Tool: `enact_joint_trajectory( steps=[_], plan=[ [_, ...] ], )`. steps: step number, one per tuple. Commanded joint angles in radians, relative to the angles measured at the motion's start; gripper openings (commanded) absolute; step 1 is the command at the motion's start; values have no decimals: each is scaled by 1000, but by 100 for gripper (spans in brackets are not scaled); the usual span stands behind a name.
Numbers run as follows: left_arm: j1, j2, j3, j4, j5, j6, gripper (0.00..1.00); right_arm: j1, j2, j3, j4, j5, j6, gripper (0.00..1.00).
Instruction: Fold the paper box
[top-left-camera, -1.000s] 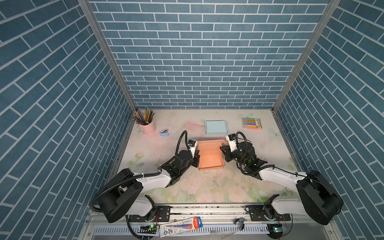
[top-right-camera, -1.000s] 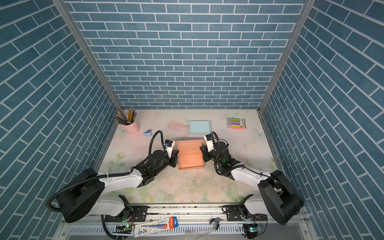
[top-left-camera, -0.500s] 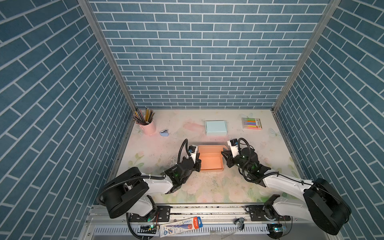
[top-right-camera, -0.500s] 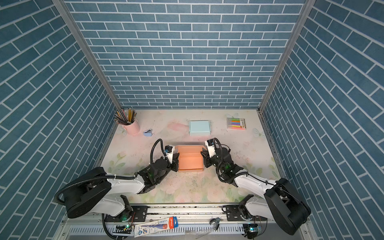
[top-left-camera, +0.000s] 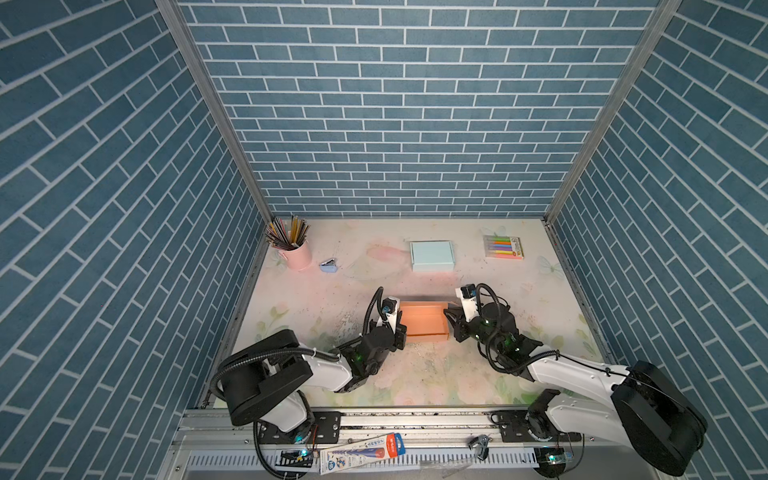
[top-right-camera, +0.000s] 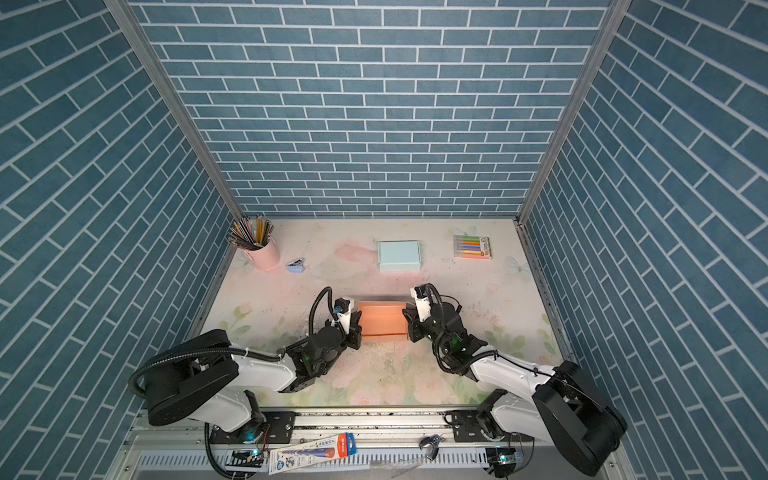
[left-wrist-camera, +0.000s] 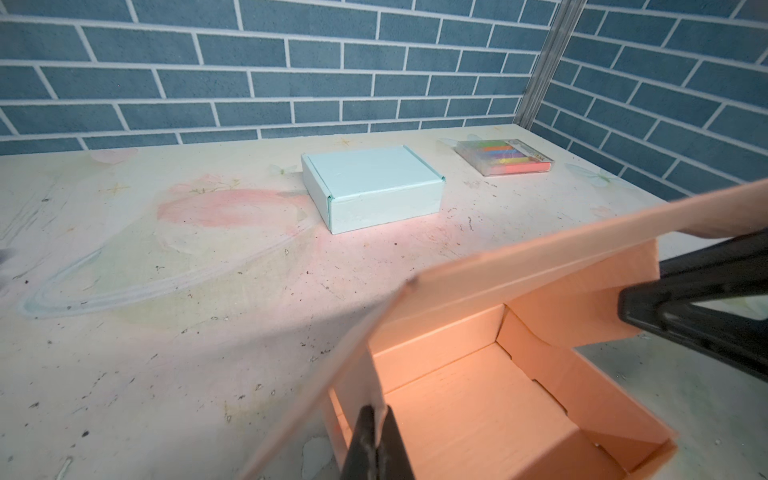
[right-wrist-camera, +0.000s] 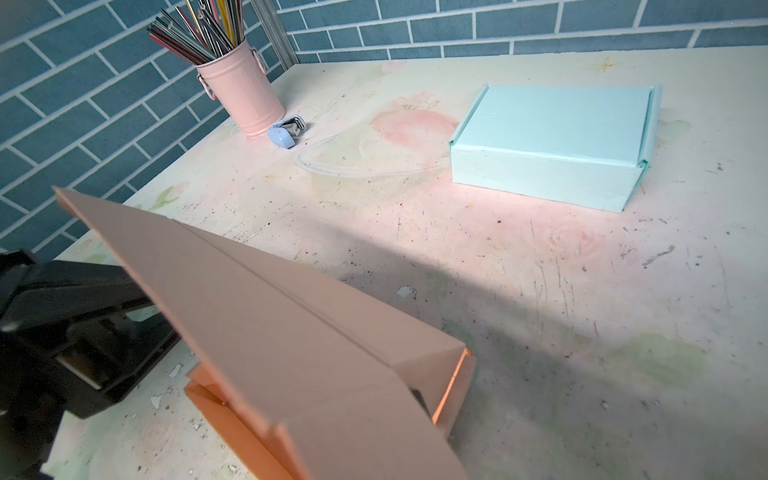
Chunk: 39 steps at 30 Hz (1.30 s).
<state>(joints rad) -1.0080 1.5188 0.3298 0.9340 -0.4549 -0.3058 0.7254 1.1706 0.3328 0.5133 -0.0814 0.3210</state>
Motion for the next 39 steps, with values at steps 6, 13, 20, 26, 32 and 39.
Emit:
enact_joint_trajectory(
  steps=[6,13,20,26,32,39],
  plan=[
    [-63,61,-10,-25,2,-4,4,42,-52,-49,-40,32,73,15],
    [-73,96,-15,2,0,-23,4,42,-172,-96,-107,107,111,17],
    [-72,106,-11,1,0,-24,4,42,-257,-132,-155,165,169,34],
    [-76,108,-10,-1,-4,-24,4,42,-413,-149,-244,219,147,40],
    [-79,118,-4,-8,-9,-31,4,42,-698,-223,-248,283,99,45],
    [-80,131,7,-7,15,-32,4,6,-654,-84,-385,204,134,48]
  ],
)
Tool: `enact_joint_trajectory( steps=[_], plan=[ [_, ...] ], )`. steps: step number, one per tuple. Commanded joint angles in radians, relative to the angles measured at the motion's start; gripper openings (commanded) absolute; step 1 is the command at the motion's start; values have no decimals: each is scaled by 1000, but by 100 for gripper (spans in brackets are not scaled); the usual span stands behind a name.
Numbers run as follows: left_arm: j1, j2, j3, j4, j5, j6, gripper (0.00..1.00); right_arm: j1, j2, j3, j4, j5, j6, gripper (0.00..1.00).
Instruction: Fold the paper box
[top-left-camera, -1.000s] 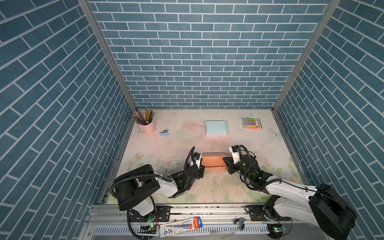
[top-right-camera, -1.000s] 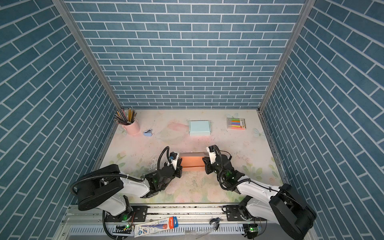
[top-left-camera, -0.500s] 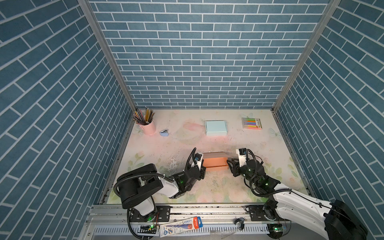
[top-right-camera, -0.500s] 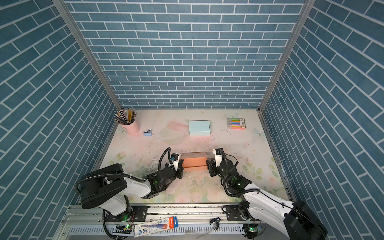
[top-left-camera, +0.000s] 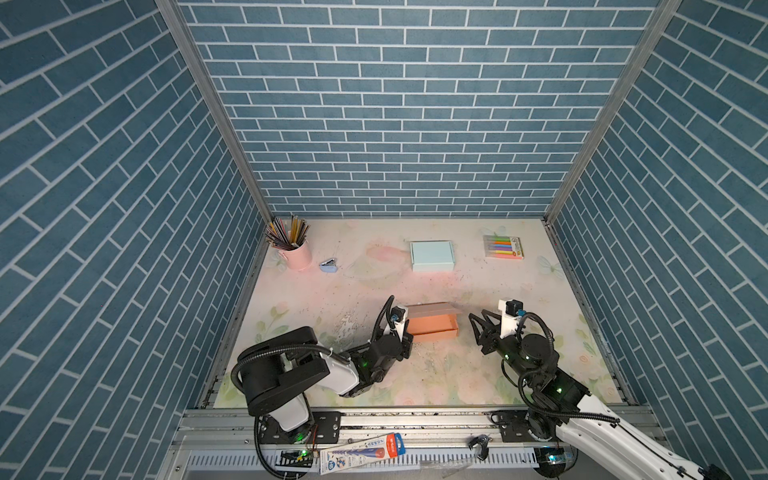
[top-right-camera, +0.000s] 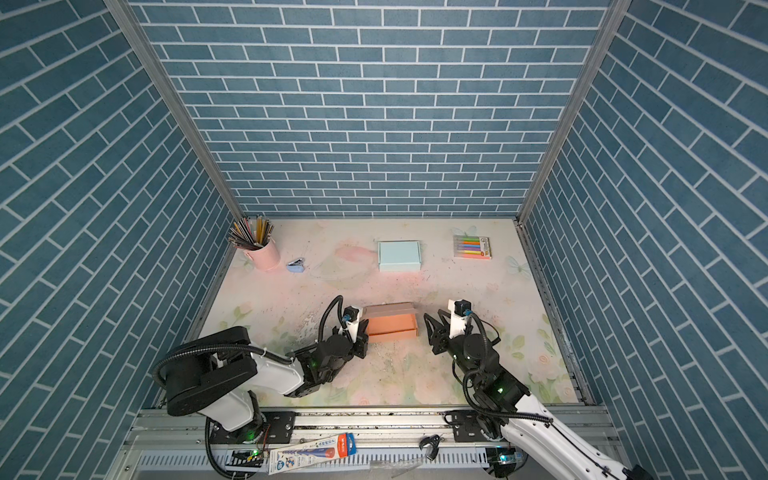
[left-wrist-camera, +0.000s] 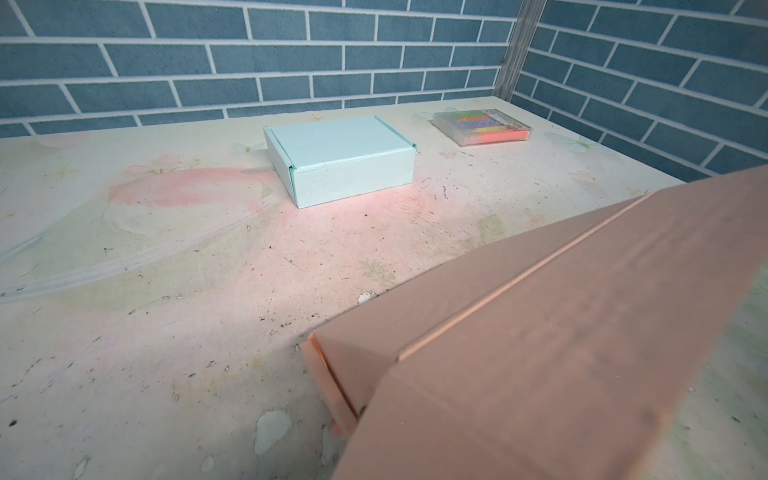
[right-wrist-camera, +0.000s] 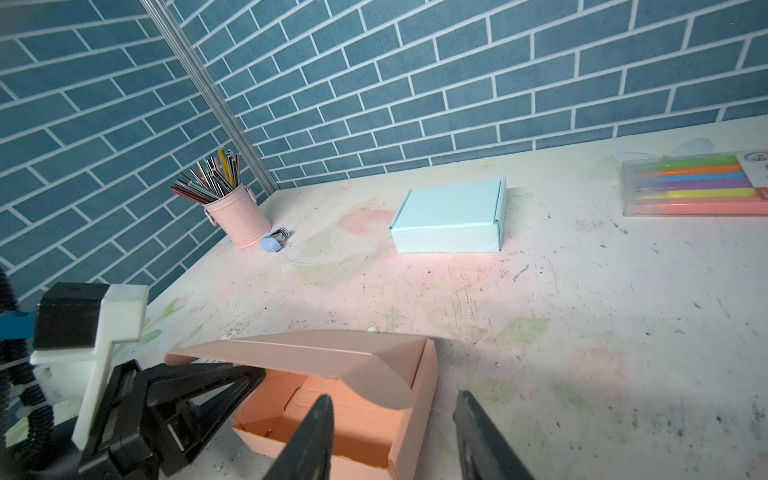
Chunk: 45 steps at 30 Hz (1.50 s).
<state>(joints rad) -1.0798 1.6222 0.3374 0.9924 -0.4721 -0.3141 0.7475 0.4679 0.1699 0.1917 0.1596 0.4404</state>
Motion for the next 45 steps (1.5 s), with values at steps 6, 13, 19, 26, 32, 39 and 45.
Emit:
enact_joint_trajectory(
  steps=[6,13,19,26,32,39,45],
  plan=[
    [-12,22,-1,-70,31,-23,6,-28,241,289,-158,-96,33,45],
    [-15,21,-5,-79,29,-23,7,-28,366,432,-228,-145,-29,44],
    [-26,18,-5,-83,29,-23,8,-28,459,422,-204,-182,-25,41],
    [-32,-22,-35,-99,90,-49,30,-27,504,386,-172,-191,-16,41],
    [-44,-73,-18,-199,185,-45,46,-28,543,382,-158,-193,-16,41],
    [-54,-189,-13,-357,210,-71,70,-30,556,381,-157,-192,-9,41],
    [-54,-309,24,-557,232,-93,84,-29,563,378,-153,-198,-8,41]
  ],
)
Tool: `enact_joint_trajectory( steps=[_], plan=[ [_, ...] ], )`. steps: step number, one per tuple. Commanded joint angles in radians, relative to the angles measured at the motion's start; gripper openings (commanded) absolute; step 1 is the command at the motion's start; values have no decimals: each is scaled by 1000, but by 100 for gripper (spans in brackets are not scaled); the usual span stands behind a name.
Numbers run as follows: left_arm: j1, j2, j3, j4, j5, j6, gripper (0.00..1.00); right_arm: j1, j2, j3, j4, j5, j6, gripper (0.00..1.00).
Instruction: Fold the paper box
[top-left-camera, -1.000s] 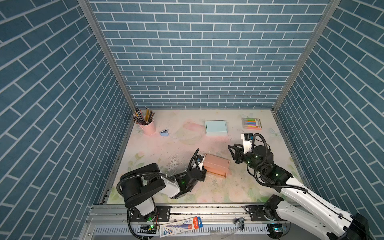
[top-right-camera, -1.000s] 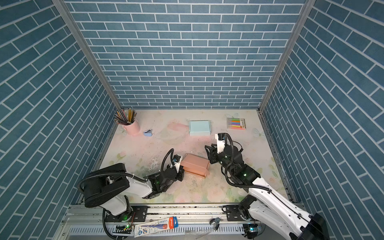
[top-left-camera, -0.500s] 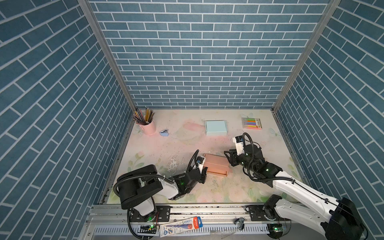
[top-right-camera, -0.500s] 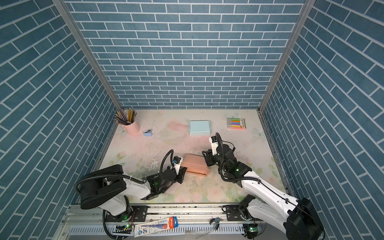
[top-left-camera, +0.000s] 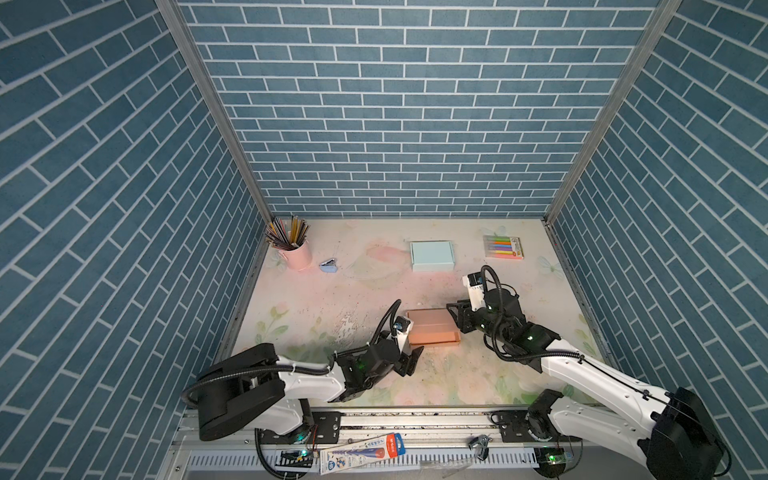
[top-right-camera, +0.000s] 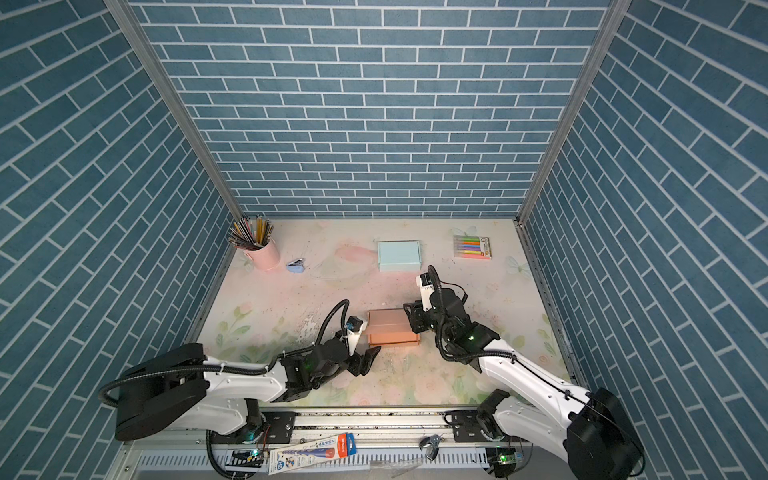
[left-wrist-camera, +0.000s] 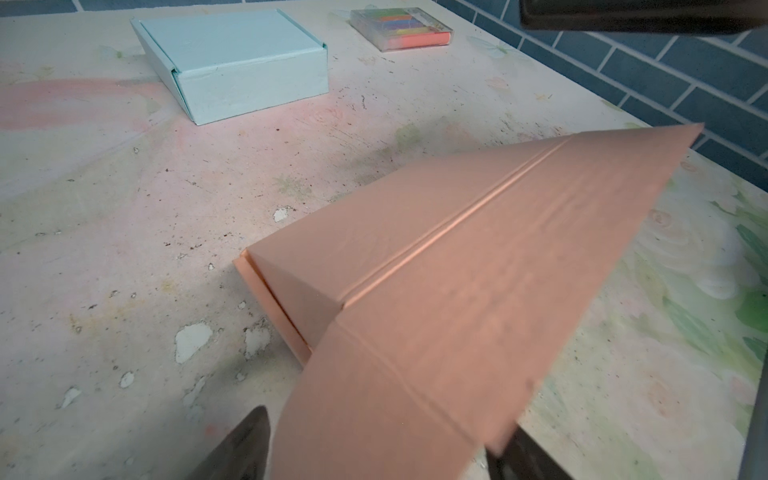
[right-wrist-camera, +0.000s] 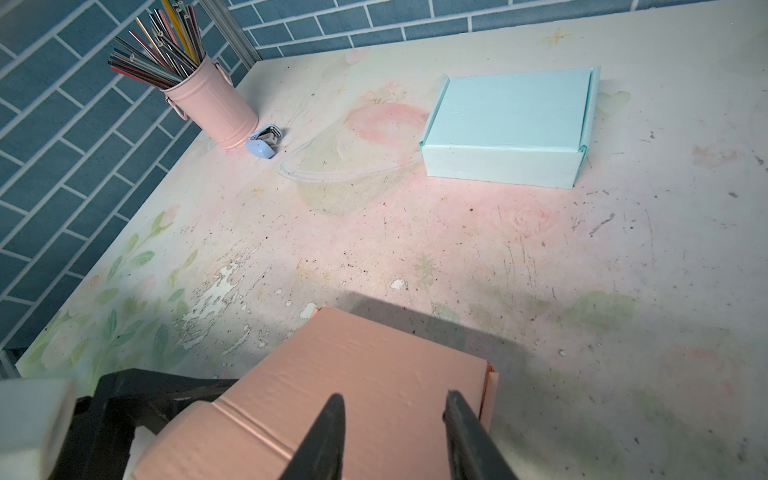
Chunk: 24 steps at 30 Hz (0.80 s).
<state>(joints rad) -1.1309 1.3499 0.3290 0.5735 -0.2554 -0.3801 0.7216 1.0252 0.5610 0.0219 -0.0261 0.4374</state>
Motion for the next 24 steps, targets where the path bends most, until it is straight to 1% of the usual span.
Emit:
enact_joint_trajectory(
  steps=[1,3,6,10,13,16,24],
  plan=[
    [-4,-55,38,-173,22,-31,86,-3,5,-14,17,-13,-6,41],
    [-3,-85,50,-228,34,-40,88,-3,4,-16,19,-12,-5,41],
    [-4,-126,70,-315,49,-54,88,-3,0,-16,16,-14,-5,41],
    [0,-174,100,-421,96,-56,88,-2,-13,-15,3,-14,-4,41],
    [0,-192,136,-516,130,-55,88,-3,-24,-19,-2,-10,0,41],
    [-1,-202,165,-609,137,-48,88,-3,-32,-21,-8,-5,-2,41],
    [0,-300,219,-716,202,-31,88,-3,-50,-18,-35,-1,-4,41]
  ],
)
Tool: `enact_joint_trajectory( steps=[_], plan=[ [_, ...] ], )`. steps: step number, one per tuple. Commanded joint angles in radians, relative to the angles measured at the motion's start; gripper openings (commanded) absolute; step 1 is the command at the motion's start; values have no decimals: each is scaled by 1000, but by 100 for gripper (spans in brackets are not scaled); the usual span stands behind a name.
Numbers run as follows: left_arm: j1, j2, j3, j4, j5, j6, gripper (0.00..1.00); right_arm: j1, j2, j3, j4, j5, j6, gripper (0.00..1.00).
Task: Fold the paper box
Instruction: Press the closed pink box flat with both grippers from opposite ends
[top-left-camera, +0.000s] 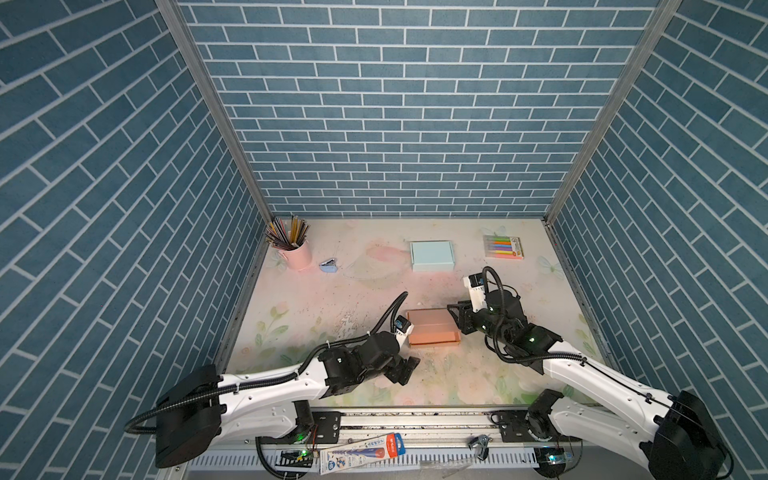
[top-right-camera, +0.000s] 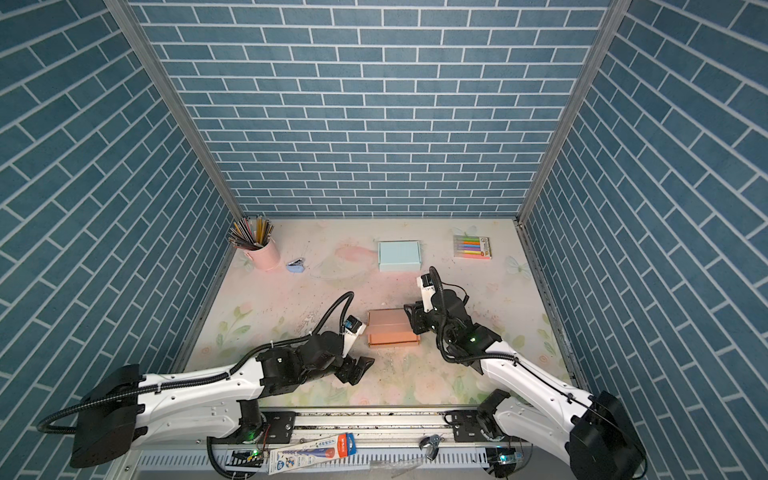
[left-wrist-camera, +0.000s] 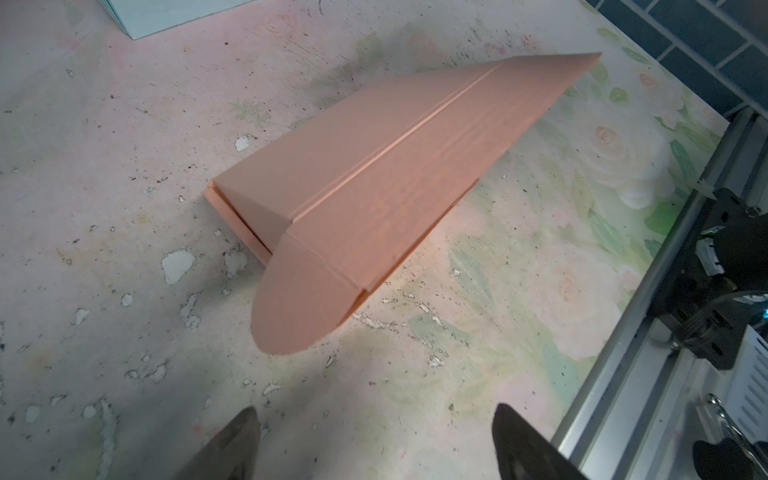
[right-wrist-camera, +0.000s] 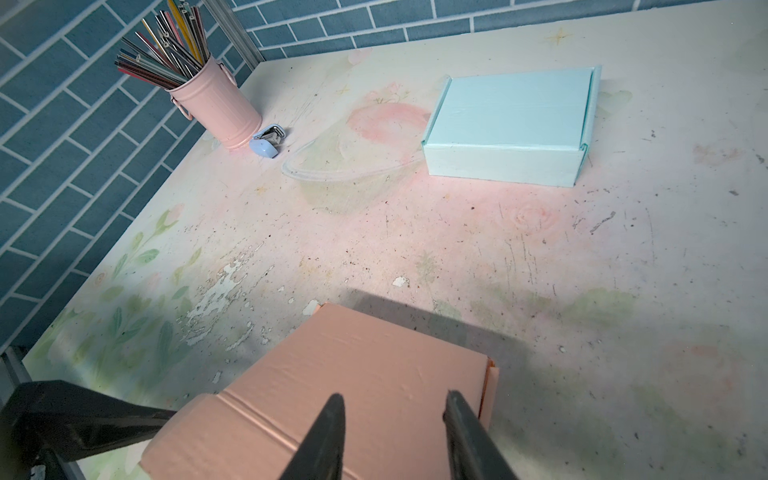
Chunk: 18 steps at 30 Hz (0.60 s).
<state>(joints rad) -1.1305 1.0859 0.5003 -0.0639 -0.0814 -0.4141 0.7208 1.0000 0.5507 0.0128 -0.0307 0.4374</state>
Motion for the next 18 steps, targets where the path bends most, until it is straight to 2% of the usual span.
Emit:
enact_joint_trajectory(
  steps=[1,11,14,18],
  plan=[
    [-1,-46,59,-93,29,3,88,-2,-28,-6,-28,5,-4,41],
    [27,-122,181,-152,51,42,88,-2,-32,9,-60,-9,-19,42],
    [84,-109,215,-149,77,43,88,-3,-18,13,-65,-17,-23,42],
    [242,-64,213,-74,211,-4,88,-2,7,21,-69,-35,-27,42]
  ],
)
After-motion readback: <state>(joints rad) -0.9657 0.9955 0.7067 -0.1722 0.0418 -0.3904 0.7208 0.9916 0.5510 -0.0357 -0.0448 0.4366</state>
